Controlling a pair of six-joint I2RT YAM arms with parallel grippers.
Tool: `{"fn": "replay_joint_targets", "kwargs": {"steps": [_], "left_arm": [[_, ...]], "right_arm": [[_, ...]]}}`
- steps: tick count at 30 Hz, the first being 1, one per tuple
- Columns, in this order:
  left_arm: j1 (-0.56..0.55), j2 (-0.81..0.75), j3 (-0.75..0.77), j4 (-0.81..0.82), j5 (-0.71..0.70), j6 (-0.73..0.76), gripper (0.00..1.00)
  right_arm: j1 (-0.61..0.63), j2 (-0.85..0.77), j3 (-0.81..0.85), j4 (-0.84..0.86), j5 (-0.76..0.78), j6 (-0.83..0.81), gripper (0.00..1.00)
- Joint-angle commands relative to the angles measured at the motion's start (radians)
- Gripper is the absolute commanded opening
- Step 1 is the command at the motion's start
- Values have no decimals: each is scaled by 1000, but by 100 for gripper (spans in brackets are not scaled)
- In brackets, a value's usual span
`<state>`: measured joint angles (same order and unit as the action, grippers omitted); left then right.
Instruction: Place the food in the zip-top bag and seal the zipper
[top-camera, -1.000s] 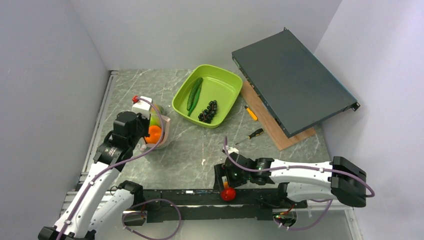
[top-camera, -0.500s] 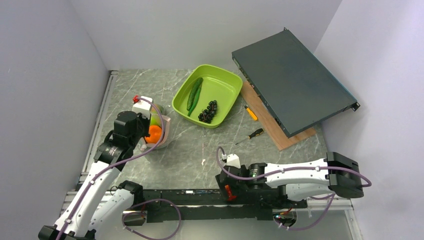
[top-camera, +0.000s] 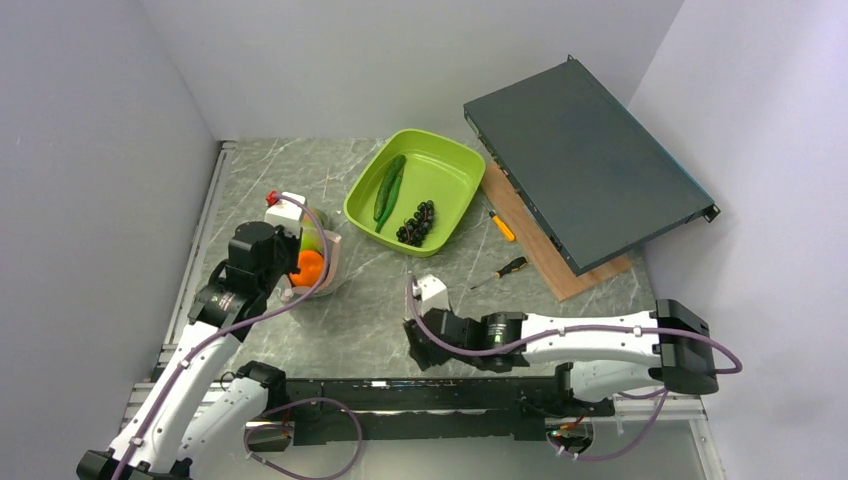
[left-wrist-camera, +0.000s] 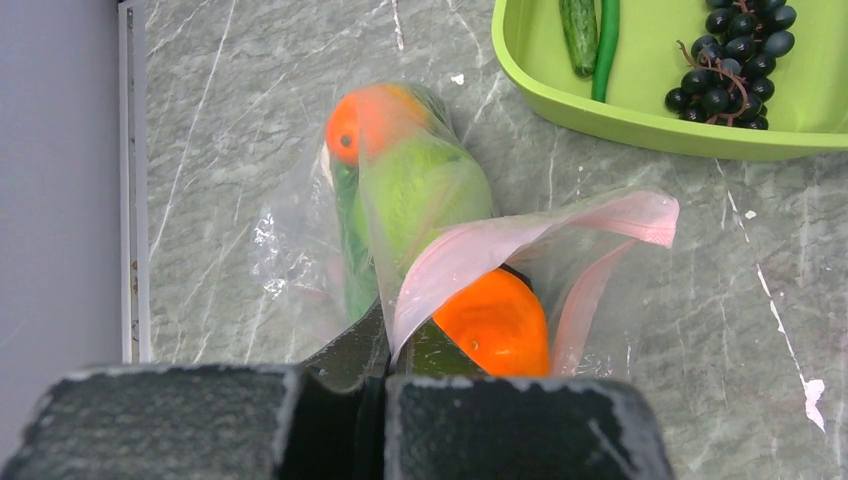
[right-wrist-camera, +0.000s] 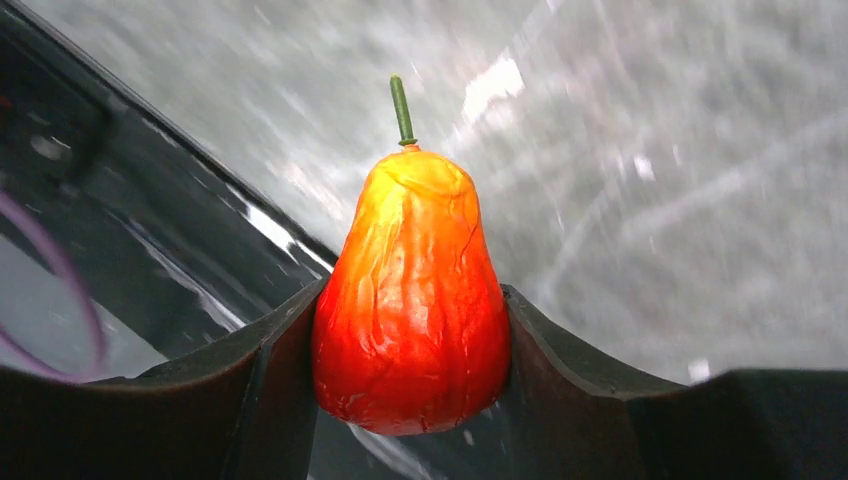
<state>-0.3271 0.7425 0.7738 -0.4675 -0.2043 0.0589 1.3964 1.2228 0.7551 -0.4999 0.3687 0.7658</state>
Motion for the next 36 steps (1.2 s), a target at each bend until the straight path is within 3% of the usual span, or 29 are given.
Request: {"fn": "replay_joint_targets", "kwargs": {"steps": [1, 4, 7, 14, 20, 27, 36], "left_arm": [[-3, -27, 32, 57, -5, -16, 0], [-3, -28, 37, 53, 1, -14, 0], [-3, -37, 34, 51, 6, -15, 0], [-3, -37, 35, 59, 20, -14, 0], [-2, -45, 35, 62, 20, -14, 0], [-3, -71, 27, 72, 26, -13, 0], [-3, -62, 28, 81, 84, -9, 0]], "right_arm": [[-99, 62, 57, 393, -71, -289, 1], [-208, 143, 85, 618, -288, -330, 1], [-236, 264, 160, 789, -436, -370, 6], [-272, 517, 477, 825, -604, -324, 7], [-308, 623, 611, 781, -575, -268, 16], [-370, 789, 736, 865, -635, -166, 24], [-373, 812, 802, 813, -425, -28, 42]]}}
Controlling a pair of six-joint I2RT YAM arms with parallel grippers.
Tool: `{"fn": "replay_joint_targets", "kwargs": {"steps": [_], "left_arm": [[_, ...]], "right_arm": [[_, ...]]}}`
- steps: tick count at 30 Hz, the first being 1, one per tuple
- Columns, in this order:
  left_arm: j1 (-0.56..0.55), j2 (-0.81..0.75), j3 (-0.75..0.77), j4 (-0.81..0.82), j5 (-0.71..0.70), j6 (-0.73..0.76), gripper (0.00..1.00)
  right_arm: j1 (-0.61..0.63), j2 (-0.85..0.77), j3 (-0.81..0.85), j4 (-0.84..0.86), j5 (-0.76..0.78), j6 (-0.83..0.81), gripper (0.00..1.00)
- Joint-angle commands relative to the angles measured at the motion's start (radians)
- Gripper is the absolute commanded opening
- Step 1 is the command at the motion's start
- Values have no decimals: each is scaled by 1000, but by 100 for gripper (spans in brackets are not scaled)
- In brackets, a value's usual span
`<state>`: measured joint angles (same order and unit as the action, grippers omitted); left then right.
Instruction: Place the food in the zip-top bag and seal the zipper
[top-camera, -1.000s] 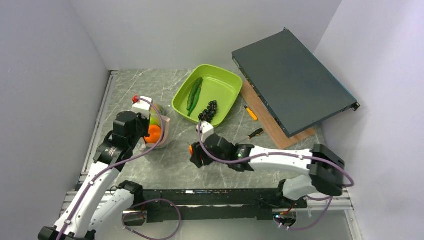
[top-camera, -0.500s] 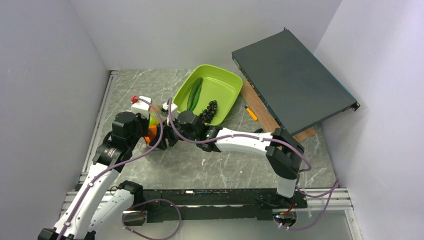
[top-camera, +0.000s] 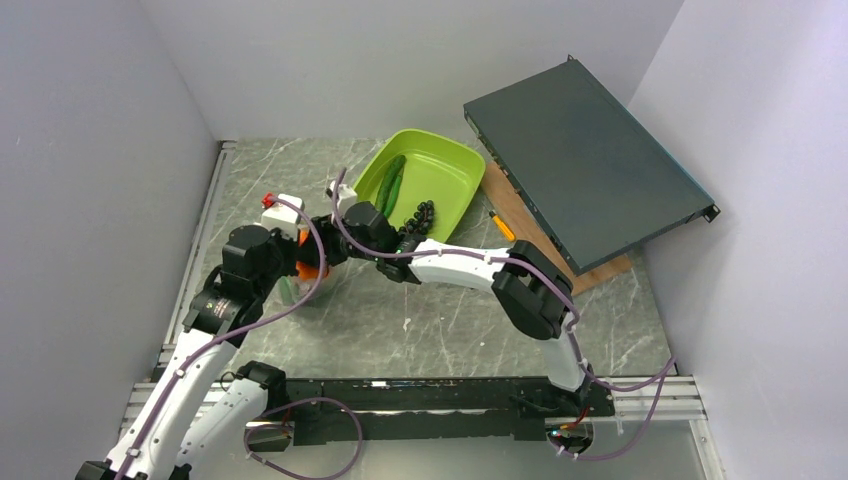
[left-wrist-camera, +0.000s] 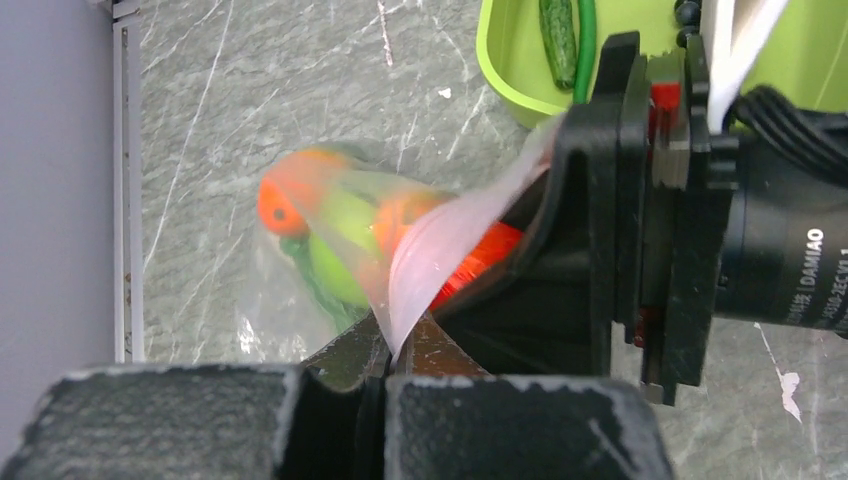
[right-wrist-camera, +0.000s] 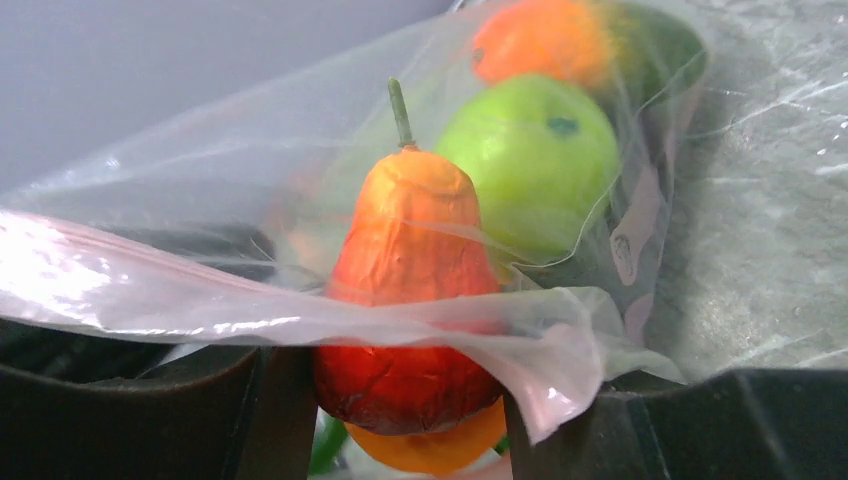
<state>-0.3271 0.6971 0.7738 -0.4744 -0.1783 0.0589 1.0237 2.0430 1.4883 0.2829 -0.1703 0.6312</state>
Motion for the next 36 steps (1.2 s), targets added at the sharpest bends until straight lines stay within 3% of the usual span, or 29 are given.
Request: {"fn": "replay_joint_targets", "kwargs": {"steps": [1, 4, 7, 16, 28, 34, 36], "left_arm": [[-3, -15, 28, 88, 71, -7, 0], [-3, -12, 31, 86, 74, -8, 0], [-2, -17, 27, 85, 51, -9, 0], [-2, -22, 29, 81, 23, -11, 0], [-2, -21, 32, 76, 10, -13, 0], [-3, -22, 31, 76, 14, -11, 0], [-1, -20, 31, 76, 14, -13, 0]], "right_arm": [[2, -12, 65, 24, 141, 137, 44], [4, -28, 37, 19, 223, 178, 58], [5, -17, 52, -32, 197, 141, 69], [15, -87, 67, -225, 199, 41, 89], [34, -244, 38, -383, 250, -50, 92], [33, -312, -58, -311, 357, -176, 82], [32, -309, -64, -275, 356, -224, 73]]}}
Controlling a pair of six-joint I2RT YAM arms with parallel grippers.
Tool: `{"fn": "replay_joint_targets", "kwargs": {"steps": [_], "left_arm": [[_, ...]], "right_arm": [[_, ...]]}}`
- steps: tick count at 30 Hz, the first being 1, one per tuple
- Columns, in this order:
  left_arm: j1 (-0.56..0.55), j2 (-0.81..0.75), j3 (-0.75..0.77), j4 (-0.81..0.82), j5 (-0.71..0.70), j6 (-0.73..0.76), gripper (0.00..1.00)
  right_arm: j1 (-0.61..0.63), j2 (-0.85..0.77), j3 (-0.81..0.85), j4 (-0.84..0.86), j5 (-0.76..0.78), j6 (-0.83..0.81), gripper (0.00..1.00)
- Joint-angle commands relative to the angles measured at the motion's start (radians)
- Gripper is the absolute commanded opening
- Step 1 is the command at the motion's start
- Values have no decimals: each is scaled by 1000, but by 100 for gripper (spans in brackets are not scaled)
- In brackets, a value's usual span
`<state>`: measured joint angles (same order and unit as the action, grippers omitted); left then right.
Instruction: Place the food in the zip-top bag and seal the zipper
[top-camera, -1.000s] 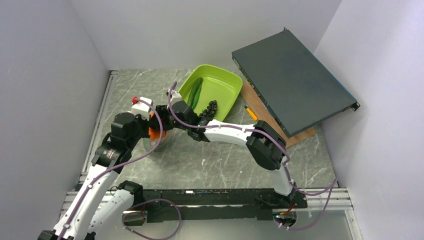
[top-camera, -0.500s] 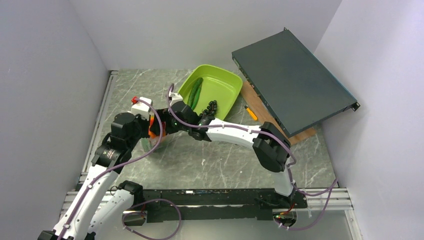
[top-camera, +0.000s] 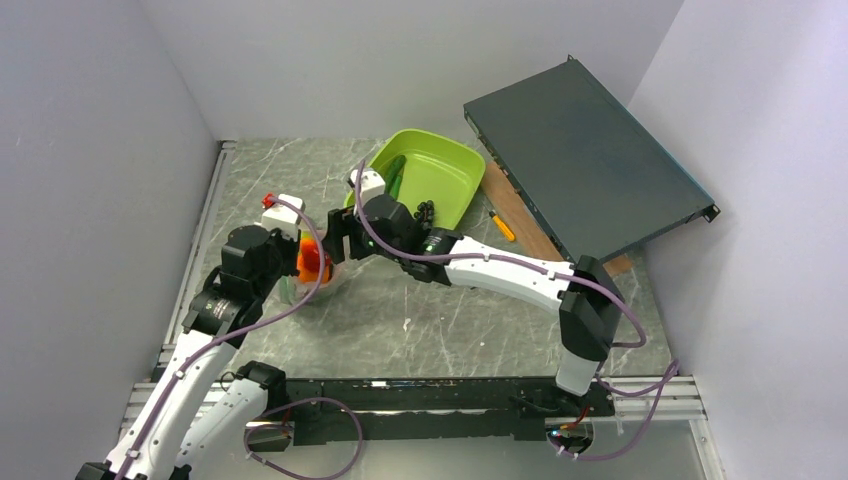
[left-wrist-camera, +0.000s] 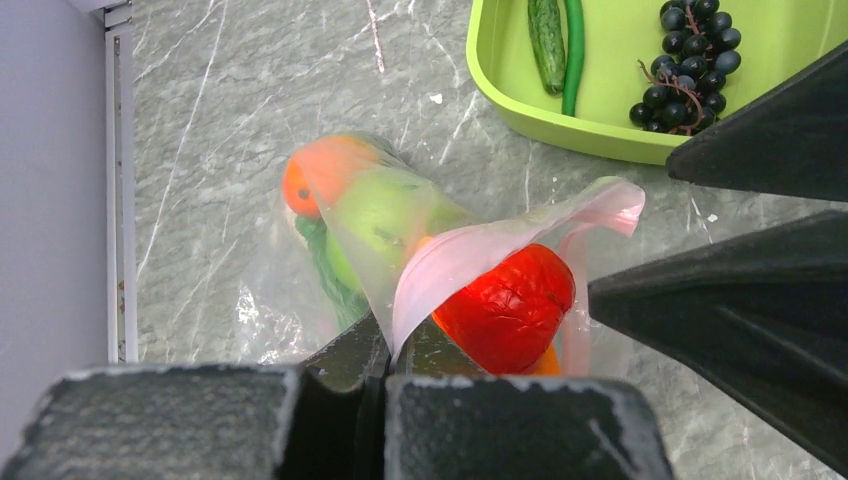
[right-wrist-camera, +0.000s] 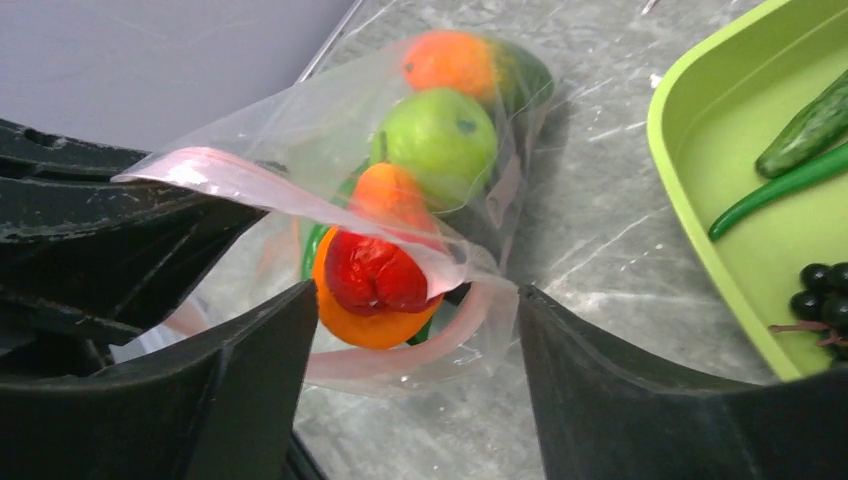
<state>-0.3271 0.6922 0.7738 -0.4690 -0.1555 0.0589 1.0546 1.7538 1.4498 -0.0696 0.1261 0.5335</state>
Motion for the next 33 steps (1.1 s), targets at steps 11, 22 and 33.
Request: {"fn": "replay_joint_targets", "kwargs": {"steps": [11, 22, 33], "left_arm": [[-3, -8, 30, 64, -6, -13, 0], [-14, 119, 339, -396, 119, -214, 0], [-15, -20, 474, -514, 544, -394, 65]], "right_arm": [[3, 61, -37, 259, 67, -170, 42], [-10, 60, 420, -355, -83, 24, 0], [-56, -117, 351, -456, -272, 146, 0]]}}
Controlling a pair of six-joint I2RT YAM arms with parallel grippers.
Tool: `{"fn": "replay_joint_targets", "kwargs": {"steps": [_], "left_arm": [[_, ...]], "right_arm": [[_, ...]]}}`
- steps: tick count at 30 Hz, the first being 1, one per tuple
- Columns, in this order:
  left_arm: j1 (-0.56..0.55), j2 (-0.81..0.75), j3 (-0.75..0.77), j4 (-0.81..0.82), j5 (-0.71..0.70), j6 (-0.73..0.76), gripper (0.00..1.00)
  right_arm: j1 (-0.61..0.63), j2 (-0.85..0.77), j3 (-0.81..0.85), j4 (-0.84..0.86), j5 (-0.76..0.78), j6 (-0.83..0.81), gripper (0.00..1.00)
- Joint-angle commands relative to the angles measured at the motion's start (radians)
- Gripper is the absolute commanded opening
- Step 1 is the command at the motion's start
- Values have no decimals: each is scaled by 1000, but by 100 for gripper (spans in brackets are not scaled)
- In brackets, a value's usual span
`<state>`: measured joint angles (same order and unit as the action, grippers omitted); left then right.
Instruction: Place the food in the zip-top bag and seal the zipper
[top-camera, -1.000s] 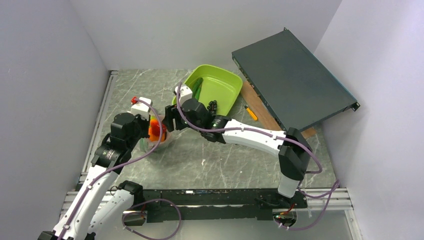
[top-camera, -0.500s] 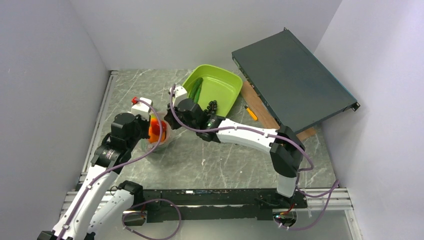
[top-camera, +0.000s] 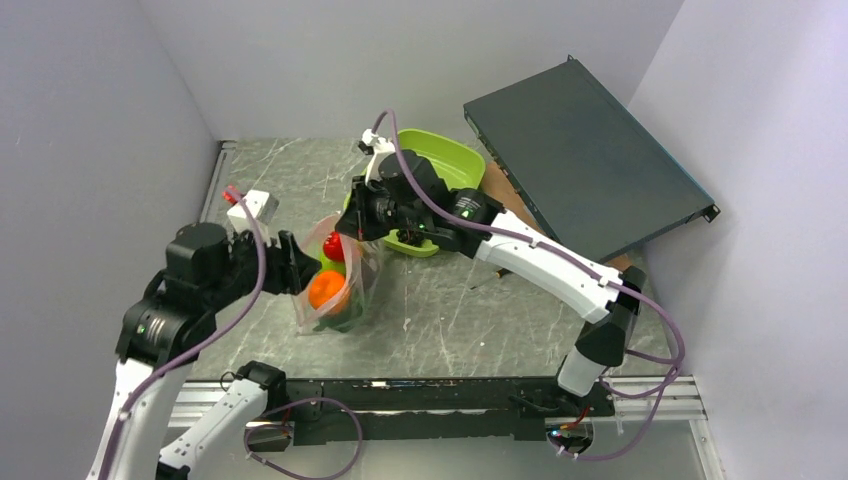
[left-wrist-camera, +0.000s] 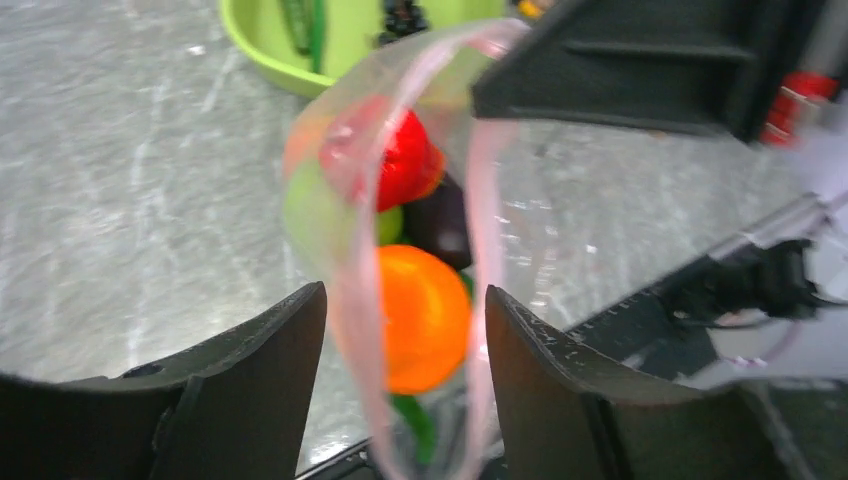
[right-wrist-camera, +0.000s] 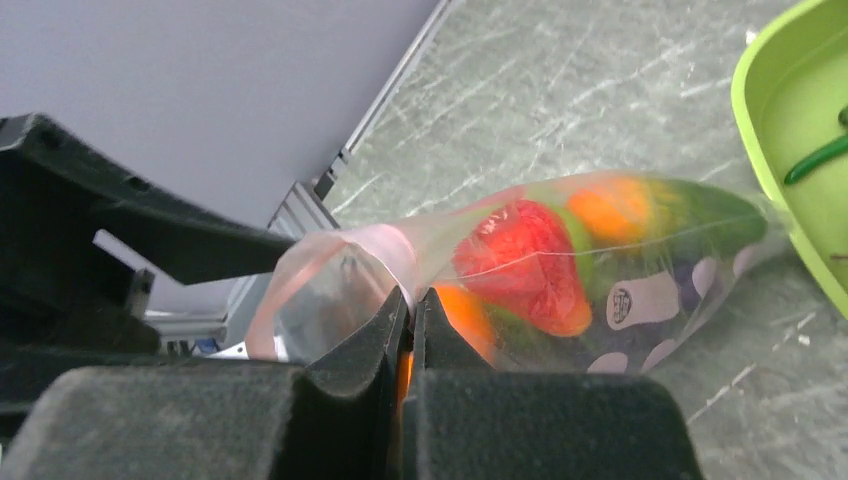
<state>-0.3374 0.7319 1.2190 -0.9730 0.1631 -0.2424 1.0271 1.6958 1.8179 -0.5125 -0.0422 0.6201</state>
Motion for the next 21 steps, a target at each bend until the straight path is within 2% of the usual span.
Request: {"fn": "replay_joint_targets", "kwargs": {"steps": [1, 2, 4, 7, 10, 14, 18, 19, 21], "left_arm": [[-4, -78, 19, 9, 289, -101, 70], [-4, -93, 5, 29, 325, -112, 78], [-3, -115, -23, 50, 348, -122, 86], [-4, -105, -26, 33, 303, -121, 87], [-4, -73, 2, 9, 260, -114, 82], [-5, -25, 25, 10, 224, -109, 68], [-4, 5, 16, 2, 171, -107, 45], [-4, 8, 11, 6, 174, -108, 38], [-4, 6, 5, 14, 164, -120, 14]], "right_arm": [[-31, -61, -10, -15, -114, 48, 0], [-32, -69, -9, -5, -148, 42, 0], [-35, -85, -12, 31, -218, 35, 0], [-36, -92, 2, 46, -291, 26, 0], [-39, -73, 35, 31, -381, 6, 0], [-38, -66, 39, 49, -437, 13, 0], [-39, -54, 73, 35, -449, 0, 0], [-39, -50, 86, 25, -450, -7, 0], [-39, -35, 117, 7, -457, -25, 0]]}}
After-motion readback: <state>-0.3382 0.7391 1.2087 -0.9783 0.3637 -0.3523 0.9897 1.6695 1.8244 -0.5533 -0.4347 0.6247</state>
